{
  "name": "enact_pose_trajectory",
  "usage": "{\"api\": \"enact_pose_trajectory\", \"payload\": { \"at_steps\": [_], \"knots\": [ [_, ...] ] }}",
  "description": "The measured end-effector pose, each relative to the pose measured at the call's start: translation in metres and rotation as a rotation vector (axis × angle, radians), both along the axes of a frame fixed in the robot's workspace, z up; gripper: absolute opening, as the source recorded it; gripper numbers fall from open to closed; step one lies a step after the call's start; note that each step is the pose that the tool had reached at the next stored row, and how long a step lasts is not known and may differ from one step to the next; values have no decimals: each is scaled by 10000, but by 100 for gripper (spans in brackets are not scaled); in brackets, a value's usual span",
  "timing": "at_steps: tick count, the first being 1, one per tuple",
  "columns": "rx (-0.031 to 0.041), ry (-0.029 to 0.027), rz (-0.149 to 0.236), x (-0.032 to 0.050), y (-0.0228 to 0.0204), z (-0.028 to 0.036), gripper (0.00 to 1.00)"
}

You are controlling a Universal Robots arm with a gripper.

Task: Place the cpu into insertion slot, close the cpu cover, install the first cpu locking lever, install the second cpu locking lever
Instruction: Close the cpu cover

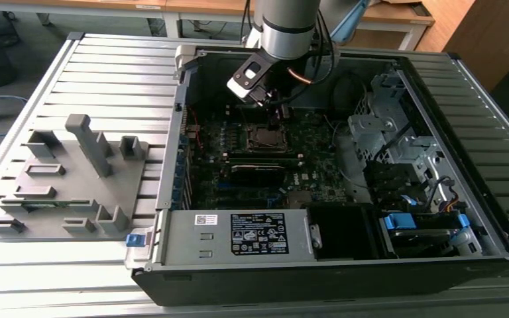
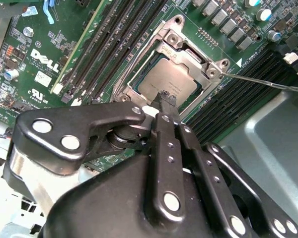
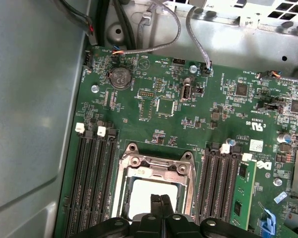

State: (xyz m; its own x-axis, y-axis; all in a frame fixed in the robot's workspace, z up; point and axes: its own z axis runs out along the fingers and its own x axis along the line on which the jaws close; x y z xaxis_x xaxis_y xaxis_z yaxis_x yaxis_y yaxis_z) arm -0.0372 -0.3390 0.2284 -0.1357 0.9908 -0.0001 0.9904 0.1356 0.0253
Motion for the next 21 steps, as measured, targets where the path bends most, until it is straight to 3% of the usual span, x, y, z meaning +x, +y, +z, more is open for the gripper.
{"api": "enact_pose_trajectory", "payload": {
  "at_steps": [21],
  "knots": [
    [0, 0, 183, -1, 0, 0, 11]
  ]
}}
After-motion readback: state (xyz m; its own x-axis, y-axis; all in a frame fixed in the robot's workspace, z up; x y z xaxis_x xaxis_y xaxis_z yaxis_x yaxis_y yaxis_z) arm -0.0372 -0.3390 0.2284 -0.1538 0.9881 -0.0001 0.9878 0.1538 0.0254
